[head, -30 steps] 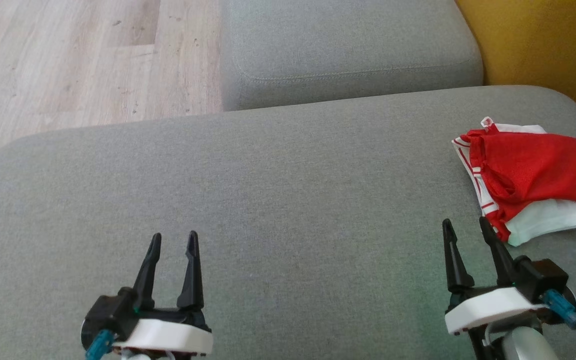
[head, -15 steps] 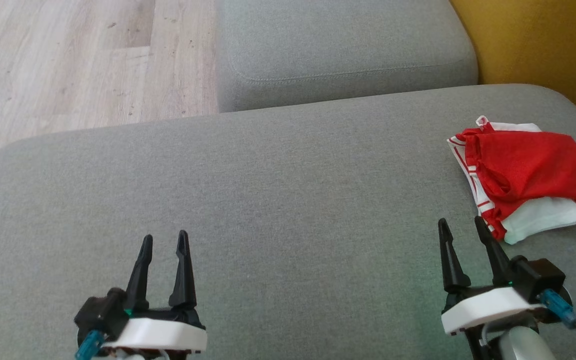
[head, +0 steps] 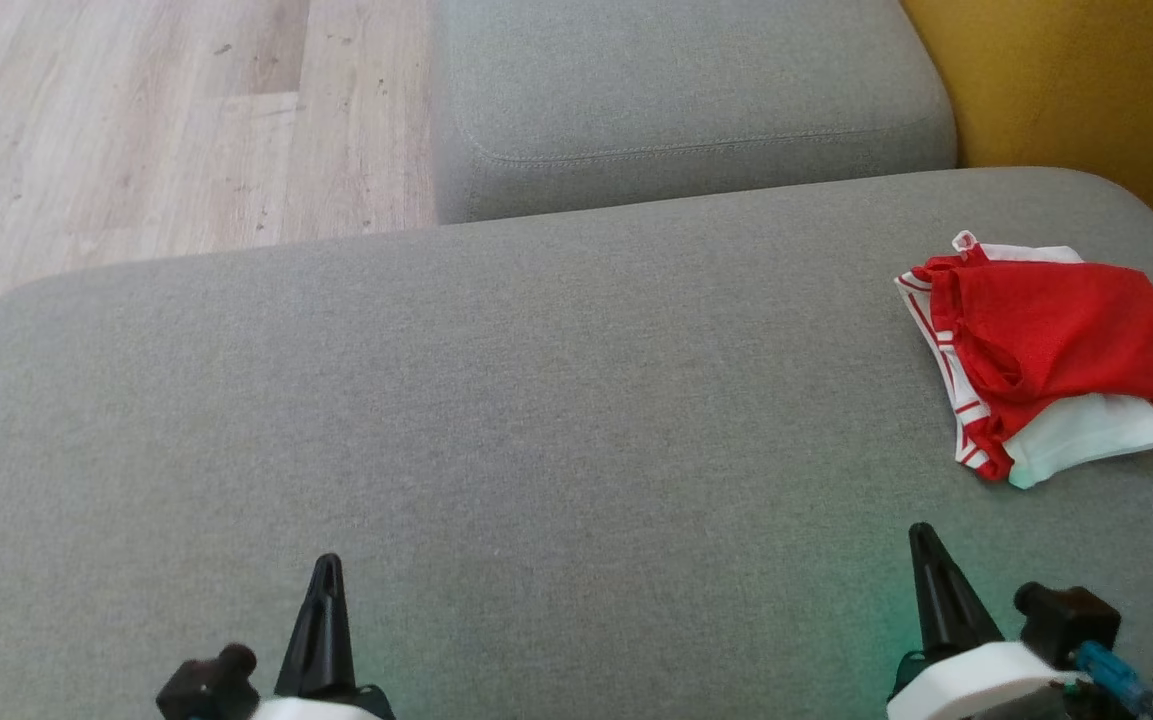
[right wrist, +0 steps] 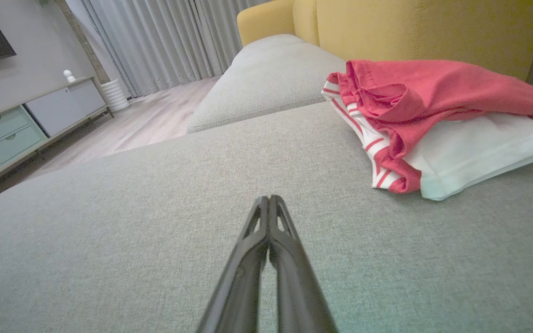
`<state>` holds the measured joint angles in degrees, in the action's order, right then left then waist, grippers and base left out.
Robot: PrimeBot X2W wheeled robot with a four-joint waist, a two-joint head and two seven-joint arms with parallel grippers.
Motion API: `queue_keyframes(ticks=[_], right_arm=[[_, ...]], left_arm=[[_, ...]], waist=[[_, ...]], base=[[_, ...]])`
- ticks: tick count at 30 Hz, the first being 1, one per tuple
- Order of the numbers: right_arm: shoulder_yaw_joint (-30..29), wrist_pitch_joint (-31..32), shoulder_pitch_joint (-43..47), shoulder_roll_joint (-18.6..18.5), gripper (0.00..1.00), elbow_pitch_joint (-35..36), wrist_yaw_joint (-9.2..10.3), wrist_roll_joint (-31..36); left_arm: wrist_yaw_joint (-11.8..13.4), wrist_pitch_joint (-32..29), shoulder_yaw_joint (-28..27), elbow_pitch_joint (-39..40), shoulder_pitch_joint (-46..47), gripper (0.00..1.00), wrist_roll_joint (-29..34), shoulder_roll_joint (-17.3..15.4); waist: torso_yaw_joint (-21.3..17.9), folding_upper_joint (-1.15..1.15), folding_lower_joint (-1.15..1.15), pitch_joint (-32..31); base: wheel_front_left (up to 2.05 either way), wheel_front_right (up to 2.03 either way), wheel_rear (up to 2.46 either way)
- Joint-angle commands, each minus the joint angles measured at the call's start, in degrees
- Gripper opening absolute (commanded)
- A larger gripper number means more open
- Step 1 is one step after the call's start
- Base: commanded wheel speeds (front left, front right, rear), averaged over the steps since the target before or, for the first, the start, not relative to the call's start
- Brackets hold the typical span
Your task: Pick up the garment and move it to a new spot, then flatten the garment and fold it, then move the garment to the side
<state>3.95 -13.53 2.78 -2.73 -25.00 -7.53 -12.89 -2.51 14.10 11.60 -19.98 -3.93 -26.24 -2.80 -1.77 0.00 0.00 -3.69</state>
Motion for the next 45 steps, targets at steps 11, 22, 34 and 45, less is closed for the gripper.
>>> queue_keyframes(ticks=[11, 22, 34, 45], right_arm=[[-1.24, 2.05, -3.42, -0.04, 0.00, 2.90, 0.01, -8.12], [-2.18, 3.87, -3.98, -0.05, 0.00, 3.72, 0.01, -15.29], [-3.19, 5.85, -4.59, -0.06, 0.00, 4.60, 0.01, -23.10], [-4.13, 7.66, -5.15, -0.07, 0.00, 5.42, 0.02, -30.28]], left_arm=[[-0.59, -2.12, -2.21, 2.42, 3.40, 0.00, -6.64, -0.02], [-1.03, -3.99, -3.81, 2.77, 4.08, 0.00, -12.62, -0.03], [-1.51, -6.02, -5.56, 3.16, 4.82, 0.00, -19.13, -0.04], [-1.95, -7.88, -7.17, 3.51, 5.50, 0.00, -25.10, -0.05]], waist=[[0.17, 0.00, 0.00, 0.37], [0.33, 0.00, 0.00, 0.72], [0.51, 0.00, 0.00, 1.10], [0.67, 0.00, 0.00, 1.46]], base=[[0.00, 0.00, 0.00], [0.00, 0.00, 0.00], [0.00, 0.00, 0.00], [0.00, 0.00, 0.00]])
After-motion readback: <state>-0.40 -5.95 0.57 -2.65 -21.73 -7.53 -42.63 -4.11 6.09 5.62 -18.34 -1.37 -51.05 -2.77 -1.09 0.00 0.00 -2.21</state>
